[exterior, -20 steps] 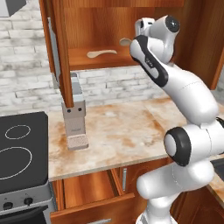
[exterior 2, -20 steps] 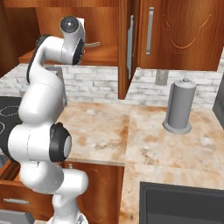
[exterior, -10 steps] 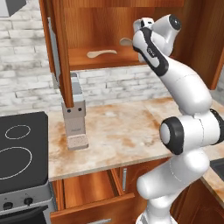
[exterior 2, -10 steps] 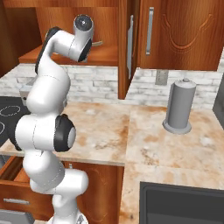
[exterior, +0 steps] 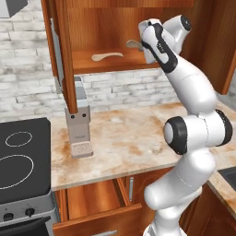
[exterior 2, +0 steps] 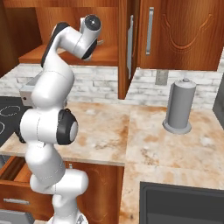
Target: Organize the utensils by type. Pick up the wooden spoons from the counter and place them in the open cabinet. Then pick up the metallic utensils from the counter and place them in the open drawer.
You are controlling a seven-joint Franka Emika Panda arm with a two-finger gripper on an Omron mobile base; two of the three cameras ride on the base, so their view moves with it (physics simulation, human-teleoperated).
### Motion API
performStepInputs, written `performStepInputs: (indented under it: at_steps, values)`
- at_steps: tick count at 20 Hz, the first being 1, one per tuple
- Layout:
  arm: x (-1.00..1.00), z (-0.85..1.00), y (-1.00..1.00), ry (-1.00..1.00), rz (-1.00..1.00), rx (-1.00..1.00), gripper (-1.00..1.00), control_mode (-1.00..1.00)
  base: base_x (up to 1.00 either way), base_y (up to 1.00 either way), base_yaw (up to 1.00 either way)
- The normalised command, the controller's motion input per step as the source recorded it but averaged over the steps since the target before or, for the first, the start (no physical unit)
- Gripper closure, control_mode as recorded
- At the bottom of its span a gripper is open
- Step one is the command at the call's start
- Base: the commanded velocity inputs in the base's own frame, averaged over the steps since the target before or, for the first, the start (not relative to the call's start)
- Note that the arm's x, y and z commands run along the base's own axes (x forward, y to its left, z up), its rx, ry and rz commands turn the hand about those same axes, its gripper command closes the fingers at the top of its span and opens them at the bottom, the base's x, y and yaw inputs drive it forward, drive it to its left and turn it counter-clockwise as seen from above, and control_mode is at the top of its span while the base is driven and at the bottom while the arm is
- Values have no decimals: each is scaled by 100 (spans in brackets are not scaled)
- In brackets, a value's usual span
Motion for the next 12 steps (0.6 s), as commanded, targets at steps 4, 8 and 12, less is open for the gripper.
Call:
performStepInputs:
  at_steps: [4, 8, 12]
  values:
    - [34, 0, 0, 0, 2, 0, 100, -100, 0, 0, 0]
    - [24, -2, 0, 2, 0, 0, 100, -100, 0, 0, 0]
    - [15, -12, 0, 3, 0, 0, 100, -100, 0, 0, 0]
